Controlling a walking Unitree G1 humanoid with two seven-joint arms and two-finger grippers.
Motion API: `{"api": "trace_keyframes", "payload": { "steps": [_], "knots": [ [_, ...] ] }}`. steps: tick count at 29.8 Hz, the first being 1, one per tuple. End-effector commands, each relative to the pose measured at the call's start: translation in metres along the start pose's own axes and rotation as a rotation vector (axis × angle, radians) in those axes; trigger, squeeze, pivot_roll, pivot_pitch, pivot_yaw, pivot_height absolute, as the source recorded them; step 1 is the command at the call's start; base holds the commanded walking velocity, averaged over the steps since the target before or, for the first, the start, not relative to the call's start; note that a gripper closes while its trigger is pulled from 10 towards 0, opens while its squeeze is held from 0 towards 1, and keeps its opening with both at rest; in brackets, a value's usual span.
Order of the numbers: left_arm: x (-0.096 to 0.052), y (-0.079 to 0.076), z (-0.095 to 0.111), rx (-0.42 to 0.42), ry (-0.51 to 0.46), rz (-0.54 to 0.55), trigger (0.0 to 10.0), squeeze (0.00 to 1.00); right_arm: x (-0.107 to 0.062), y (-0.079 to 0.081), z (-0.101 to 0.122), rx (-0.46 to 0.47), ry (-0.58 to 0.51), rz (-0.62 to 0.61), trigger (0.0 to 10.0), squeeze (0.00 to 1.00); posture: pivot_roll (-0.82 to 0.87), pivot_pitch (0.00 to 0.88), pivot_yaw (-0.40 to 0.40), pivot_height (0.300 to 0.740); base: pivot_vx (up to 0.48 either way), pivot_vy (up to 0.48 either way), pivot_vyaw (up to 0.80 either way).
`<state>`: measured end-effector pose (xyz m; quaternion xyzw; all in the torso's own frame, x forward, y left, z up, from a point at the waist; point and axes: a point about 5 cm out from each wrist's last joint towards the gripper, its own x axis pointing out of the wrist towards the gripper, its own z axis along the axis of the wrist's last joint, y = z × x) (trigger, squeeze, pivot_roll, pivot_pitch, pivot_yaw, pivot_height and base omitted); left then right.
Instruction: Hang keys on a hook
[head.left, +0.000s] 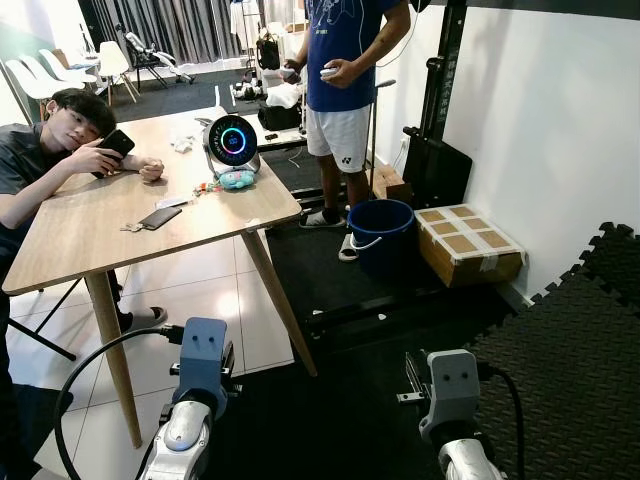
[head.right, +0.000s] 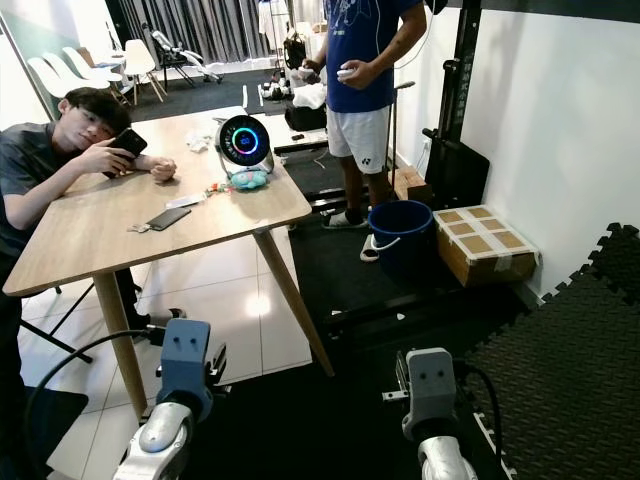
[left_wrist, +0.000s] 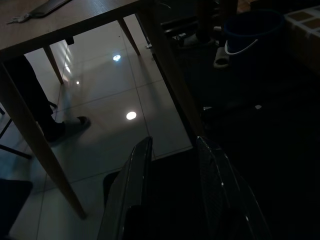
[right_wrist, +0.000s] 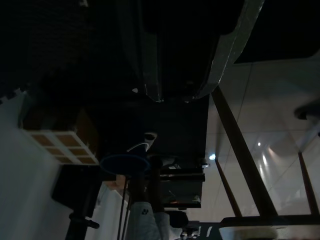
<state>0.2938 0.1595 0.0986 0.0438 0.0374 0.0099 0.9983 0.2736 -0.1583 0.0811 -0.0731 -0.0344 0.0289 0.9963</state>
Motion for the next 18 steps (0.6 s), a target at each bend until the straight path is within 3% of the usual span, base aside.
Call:
{"api": "trace_keyframes", "payload": {
  "steps": [1, 7, 15, 18],
  "knots": [
    [0.0, 0.0, -0.002, -0.016, 0.011, 0.02, 10.0, 0.0, -0.001, -0.001, -0.002, -0.013, 0.006, 0.016, 10.0, 0.0, -0.03, 0.09, 0.075, 0.74, 0.0, 0.0, 0.0],
    [0.003, -0.01, 0.007, -0.1, -0.024, 0.034, 10.0, 0.0, 0.004, -0.009, 0.005, -0.05, -0.006, 0.047, 10.0, 0.0, -0.04, 0.088, 0.027, 0.74, 0.0, 0.0, 0.0],
    [0.0, -0.015, 0.01, -0.142, -0.036, 0.028, 10.0, 0.0, 0.009, -0.006, 0.009, -0.071, -0.019, 0.083, 10.0, 0.0, -0.04, 0.087, 0.004, 0.74, 0.0, 0.0, 0.0],
    [0.0, -0.015, 0.012, -0.123, -0.053, 0.031, 10.0, 0.0, 0.009, -0.006, 0.009, -0.072, -0.022, 0.091, 10.0, 0.0, -0.04, 0.088, 0.004, 0.74, 0.0, 0.0, 0.0]
  ]
}}
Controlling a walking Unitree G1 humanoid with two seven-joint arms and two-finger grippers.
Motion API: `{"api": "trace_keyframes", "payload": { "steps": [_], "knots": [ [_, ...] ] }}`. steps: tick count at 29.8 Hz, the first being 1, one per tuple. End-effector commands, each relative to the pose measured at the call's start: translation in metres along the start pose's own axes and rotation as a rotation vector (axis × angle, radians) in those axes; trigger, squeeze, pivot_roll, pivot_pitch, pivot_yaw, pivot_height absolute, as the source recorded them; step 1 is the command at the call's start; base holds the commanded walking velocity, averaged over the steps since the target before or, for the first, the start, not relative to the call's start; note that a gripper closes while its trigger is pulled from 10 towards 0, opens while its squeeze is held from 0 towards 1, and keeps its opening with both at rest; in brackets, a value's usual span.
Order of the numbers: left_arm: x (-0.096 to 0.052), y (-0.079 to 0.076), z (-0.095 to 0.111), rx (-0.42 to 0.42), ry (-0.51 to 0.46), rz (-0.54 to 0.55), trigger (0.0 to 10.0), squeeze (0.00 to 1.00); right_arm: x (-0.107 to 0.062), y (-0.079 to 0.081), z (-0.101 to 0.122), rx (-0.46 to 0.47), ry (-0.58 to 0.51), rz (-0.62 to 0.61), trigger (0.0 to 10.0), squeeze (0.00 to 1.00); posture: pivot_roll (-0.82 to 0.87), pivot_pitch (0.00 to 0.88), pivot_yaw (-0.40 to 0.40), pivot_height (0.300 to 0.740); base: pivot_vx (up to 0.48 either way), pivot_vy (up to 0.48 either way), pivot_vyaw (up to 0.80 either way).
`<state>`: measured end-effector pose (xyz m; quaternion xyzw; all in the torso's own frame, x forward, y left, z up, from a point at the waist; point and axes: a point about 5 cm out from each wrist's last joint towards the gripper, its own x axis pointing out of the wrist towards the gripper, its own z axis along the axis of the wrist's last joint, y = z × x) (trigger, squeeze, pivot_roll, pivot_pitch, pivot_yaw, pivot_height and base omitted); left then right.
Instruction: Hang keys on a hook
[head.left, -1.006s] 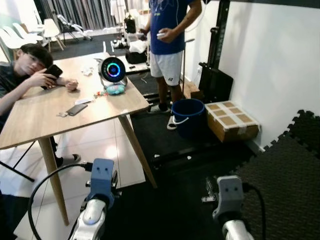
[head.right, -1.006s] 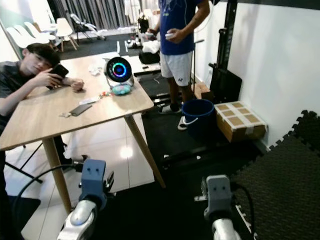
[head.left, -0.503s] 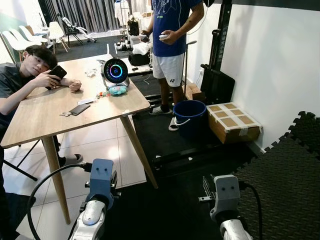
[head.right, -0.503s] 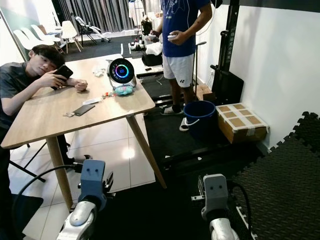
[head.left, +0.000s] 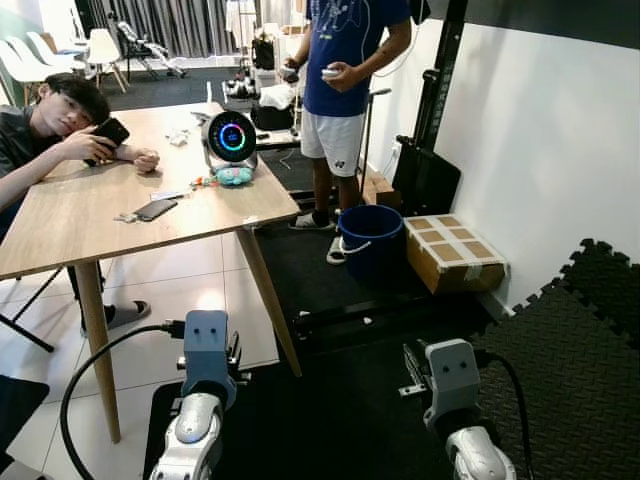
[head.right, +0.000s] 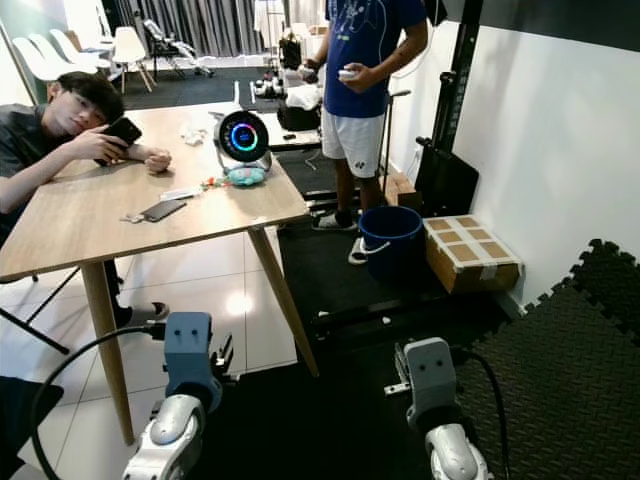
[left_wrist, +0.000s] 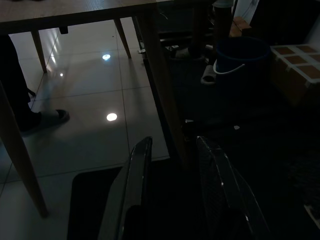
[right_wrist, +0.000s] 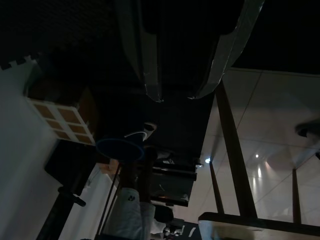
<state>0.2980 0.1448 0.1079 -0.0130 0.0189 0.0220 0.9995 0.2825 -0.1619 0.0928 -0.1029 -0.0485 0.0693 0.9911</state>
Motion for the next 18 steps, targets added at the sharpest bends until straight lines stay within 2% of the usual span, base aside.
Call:
{"api": "trace_keyframes", "payload": {
  "steps": [1, 6, 18],
  "knots": [
    [-0.0028, -0.0016, 0.0009, -0.008, -0.019, 0.009, 10.0, 0.0, 0.0, -0.0002, -0.001, -0.013, 0.011, 0.01, 10.0, 0.0, -0.04, 0.088, 0.004, 0.74, 0.0, 0.0, 0.0],
    [-0.0022, -0.0015, 0.0054, 0.023, -0.051, 0.002, 10.0, 0.0, 0.0019, 0.0017, 0.0009, -0.006, 0.003, 0.011, 10.0, 0.0, -0.03, 0.09, 0.013, 0.74, 0.0, 0.0, 0.0],
    [-0.0016, 0.0018, 0.0068, 0.044, -0.052, 0.008, 10.0, 0.0, 0.0006, 0.0065, -0.0002, 0.003, 0.003, 0.012, 10.0, 0.0, -0.02, 0.093, 0.025, 0.74, 0.322, 0.0, 0.0]
  ]
}}
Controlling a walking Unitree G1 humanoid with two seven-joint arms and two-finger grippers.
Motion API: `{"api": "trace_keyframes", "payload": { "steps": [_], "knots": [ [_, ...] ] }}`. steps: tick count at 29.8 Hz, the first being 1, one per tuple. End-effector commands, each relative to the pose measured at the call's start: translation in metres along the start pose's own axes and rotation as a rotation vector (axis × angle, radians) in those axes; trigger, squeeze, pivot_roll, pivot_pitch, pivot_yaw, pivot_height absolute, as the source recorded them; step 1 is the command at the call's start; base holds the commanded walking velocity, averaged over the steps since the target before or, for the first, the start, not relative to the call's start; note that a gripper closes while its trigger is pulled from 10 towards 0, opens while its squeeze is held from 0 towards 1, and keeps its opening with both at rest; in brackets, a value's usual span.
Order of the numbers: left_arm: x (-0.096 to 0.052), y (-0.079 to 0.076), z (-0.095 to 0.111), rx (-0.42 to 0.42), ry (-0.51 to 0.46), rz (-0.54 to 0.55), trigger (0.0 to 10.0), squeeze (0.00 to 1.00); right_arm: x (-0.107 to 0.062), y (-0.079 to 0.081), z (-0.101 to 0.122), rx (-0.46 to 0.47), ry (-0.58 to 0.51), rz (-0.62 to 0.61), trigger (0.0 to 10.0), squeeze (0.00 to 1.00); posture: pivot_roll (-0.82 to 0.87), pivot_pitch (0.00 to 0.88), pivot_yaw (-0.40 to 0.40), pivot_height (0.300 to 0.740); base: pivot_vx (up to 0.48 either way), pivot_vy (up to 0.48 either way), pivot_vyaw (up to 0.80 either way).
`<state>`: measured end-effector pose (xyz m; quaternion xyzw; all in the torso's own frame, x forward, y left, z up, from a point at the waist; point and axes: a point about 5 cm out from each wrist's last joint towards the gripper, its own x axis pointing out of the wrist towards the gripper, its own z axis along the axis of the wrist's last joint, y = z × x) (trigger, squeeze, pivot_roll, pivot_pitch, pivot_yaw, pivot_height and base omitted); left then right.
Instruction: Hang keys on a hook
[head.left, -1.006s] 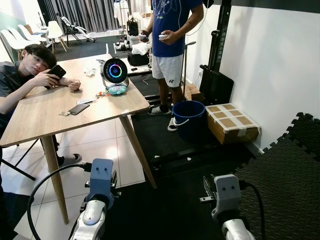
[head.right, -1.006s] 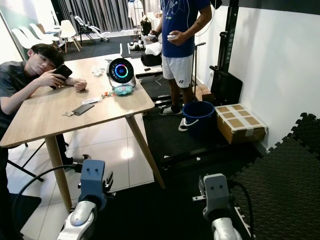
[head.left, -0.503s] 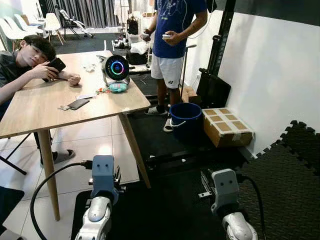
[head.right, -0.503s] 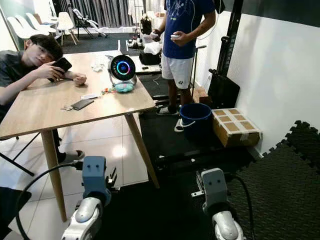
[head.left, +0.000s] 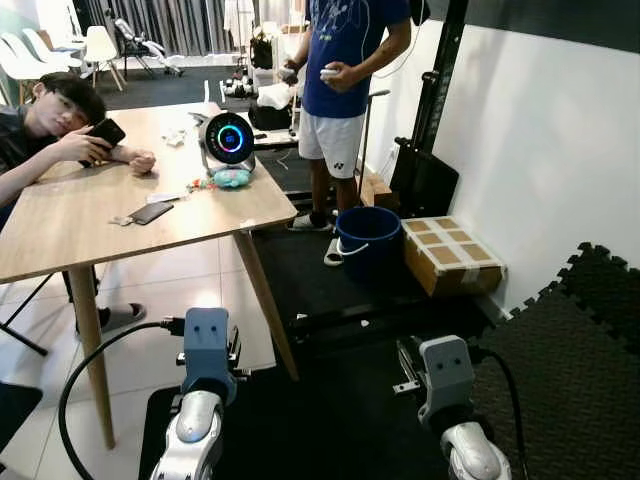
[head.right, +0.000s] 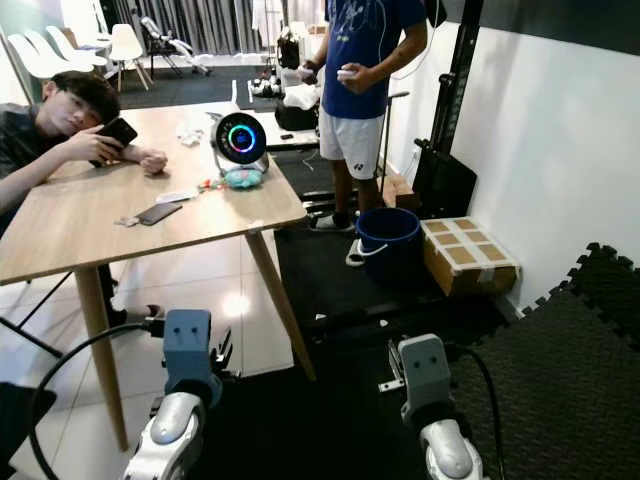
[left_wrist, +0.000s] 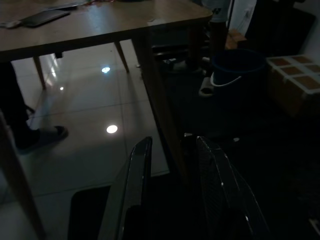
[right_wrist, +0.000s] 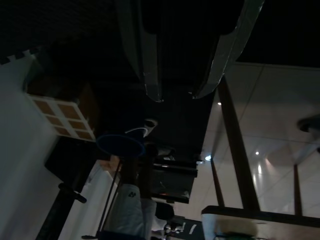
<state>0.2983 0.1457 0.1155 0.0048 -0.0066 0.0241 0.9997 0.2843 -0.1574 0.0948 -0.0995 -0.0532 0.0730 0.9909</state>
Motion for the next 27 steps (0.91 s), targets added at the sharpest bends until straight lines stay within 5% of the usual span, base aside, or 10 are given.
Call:
{"api": "trace_keyframes", "payload": {
  "steps": [1, 27],
  "knots": [
    [-0.0016, 0.0013, -0.0009, 0.01, -0.001, 0.004, 10.0, 0.0, -0.0022, 0.003, -0.003, -0.003, 0.014, 0.006, 10.0, 0.0, -0.02, 0.093, 0.026, 0.74, 0.345, 0.0, 0.0],
    [-0.0016, 0.003, -0.0011, 0.015, 0.004, 0.012, 10.0, 0.0, -0.0019, 0.0042, -0.0029, -0.005, 0.011, 0.002, 10.0, 0.0, -0.02, 0.095, 0.027, 0.74, 0.32, 0.0, 0.0]
  ]
}}
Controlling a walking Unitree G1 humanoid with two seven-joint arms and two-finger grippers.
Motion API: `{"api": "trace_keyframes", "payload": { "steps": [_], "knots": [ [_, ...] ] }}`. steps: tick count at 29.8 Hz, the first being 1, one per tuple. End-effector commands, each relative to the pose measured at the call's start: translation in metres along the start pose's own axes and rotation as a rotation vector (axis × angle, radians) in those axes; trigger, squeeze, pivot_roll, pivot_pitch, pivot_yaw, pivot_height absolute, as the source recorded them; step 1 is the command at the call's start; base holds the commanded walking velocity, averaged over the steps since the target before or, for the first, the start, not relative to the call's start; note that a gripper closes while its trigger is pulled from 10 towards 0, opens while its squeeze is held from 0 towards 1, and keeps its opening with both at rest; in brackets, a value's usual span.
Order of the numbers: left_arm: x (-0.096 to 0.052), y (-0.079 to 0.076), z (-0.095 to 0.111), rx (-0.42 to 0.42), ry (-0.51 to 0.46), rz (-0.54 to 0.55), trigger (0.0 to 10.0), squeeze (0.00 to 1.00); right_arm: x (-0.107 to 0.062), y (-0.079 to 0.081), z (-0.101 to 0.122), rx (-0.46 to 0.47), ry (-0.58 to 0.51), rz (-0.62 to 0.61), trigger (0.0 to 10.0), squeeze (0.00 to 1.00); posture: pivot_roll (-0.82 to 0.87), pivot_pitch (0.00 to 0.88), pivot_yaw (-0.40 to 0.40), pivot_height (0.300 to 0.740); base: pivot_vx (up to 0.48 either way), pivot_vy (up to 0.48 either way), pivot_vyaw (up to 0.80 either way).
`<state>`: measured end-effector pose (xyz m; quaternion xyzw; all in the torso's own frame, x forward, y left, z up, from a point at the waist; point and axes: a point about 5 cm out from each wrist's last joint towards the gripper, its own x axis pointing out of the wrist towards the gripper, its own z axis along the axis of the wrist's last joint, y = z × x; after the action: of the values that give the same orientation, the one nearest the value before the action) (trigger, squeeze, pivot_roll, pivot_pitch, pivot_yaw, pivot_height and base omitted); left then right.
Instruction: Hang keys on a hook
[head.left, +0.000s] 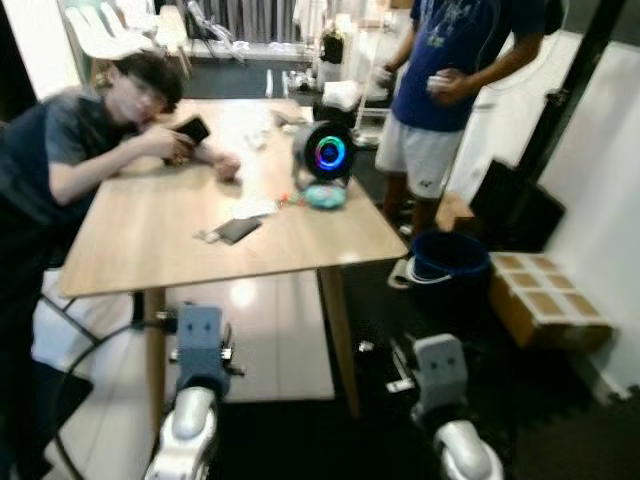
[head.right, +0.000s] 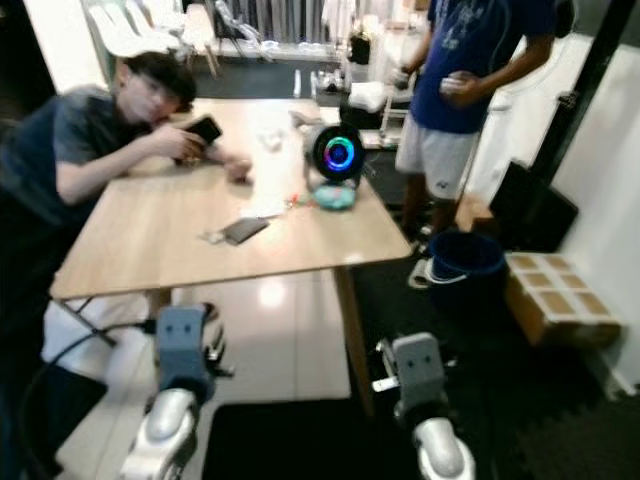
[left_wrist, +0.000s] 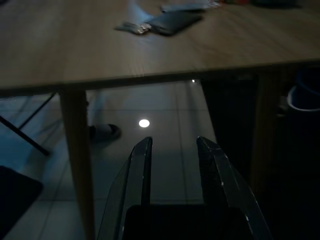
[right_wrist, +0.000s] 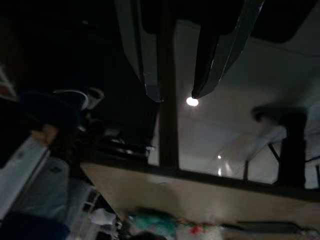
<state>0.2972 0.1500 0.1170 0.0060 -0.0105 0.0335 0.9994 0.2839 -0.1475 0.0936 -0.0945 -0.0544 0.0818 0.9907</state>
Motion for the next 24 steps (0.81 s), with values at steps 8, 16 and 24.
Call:
{"api": "trace_keyframes", "payload": {
  "steps": [8, 16, 24],
  "knots": [
    [-0.0008, -0.0018, -0.0022, 0.012, 0.013, -0.01, 10.0, 0.0, -0.0029, -0.0058, -0.0033, -0.013, 0.012, -0.015, 10.0, 0.0, -0.02, 0.092, 0.027, 0.74, 0.231, 0.0, 0.0],
    [-0.0006, -0.0019, -0.0022, 0.012, 0.015, -0.011, 10.0, 0.0, -0.0027, -0.0057, -0.0034, -0.012, 0.011, -0.015, 10.0, 0.0, -0.02, 0.087, 0.031, 0.74, 0.0, 0.0, 0.0],
    [0.0001, -0.0026, -0.0006, 0.011, 0.01, -0.015, 10.0, 0.0, -0.002, -0.0058, -0.0031, -0.012, 0.01, -0.016, 10.0, 0.0, -0.02, 0.087, 0.031, 0.74, 0.0, 0.0, 0.0]
  ]
}}
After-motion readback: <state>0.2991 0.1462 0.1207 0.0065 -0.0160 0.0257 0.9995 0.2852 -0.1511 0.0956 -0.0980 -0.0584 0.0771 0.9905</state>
